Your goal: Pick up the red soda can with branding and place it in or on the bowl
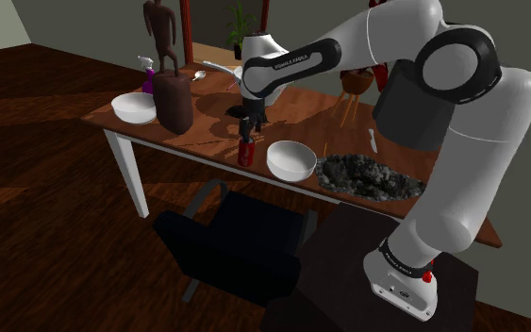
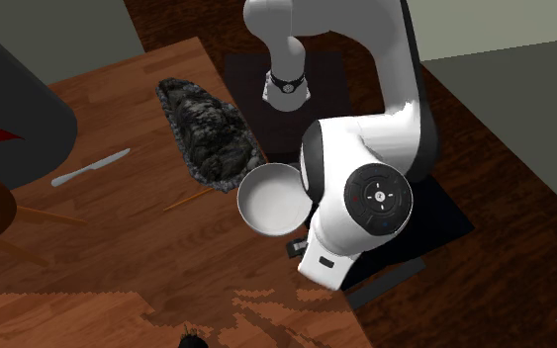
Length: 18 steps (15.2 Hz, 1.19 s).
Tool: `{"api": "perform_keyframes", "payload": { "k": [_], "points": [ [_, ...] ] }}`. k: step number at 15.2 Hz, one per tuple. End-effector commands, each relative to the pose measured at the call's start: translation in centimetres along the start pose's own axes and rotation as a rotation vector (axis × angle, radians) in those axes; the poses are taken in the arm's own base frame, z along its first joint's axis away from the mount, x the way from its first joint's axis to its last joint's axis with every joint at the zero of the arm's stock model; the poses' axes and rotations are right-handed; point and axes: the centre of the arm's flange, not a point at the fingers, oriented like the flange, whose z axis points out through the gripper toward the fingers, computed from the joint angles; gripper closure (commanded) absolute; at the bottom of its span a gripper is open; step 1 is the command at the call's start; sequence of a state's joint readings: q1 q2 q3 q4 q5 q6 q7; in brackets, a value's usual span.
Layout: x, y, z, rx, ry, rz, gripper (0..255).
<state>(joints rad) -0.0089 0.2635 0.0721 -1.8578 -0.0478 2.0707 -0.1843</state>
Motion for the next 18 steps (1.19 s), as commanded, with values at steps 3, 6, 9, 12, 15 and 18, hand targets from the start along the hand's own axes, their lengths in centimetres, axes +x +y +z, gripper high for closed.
{"api": "perform_keyframes", "payload": {
  "k": [3,6,9,12,15,18],
  "points": [
    [3.5,0.3,2.0,0.012,0.004,-0.011,0],
    [3.5,0.3,3.6,0.012,0.004,-0.011,0],
    [3.5,0.3,5.2,0.012,0.004,-0.011,0],
    [3.5,0.3,5.5,0.012,0.004,-0.011,0],
    [3.5,0.3,5.5,0.012,0.004,-0.011,0],
    [3.5,0.3,5.5,0.012,0.004,-0.011,255]
  ]
}}
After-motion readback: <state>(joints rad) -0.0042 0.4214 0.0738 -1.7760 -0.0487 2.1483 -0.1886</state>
